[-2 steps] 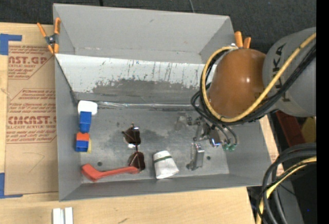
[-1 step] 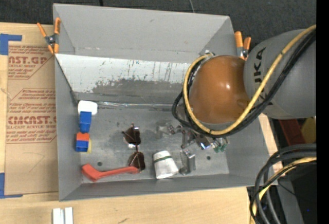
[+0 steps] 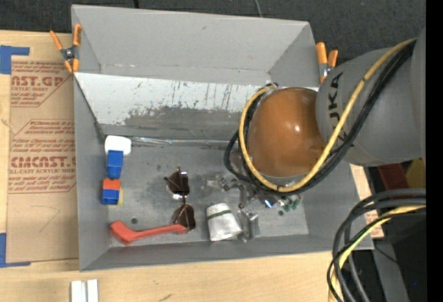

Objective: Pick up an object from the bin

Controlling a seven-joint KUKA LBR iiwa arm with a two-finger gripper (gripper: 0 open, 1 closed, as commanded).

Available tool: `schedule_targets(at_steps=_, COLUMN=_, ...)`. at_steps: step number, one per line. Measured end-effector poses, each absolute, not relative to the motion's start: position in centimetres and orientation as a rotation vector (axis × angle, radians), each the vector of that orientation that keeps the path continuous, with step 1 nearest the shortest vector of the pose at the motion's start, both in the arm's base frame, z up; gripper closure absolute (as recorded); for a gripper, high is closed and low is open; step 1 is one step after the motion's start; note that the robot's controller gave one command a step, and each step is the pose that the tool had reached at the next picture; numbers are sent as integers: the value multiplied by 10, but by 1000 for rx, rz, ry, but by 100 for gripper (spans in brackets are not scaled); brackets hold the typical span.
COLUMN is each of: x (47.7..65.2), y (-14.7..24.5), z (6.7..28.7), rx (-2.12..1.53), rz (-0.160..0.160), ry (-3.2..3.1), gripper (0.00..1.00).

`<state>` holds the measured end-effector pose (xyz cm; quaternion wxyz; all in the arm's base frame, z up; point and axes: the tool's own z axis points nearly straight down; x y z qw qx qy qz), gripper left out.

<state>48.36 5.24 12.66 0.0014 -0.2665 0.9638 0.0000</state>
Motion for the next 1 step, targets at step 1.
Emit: schedule_targets(at_steps=1, x=482, y=56, z=93, rx=-1211, rz=1, ry=2896, gripper=0)
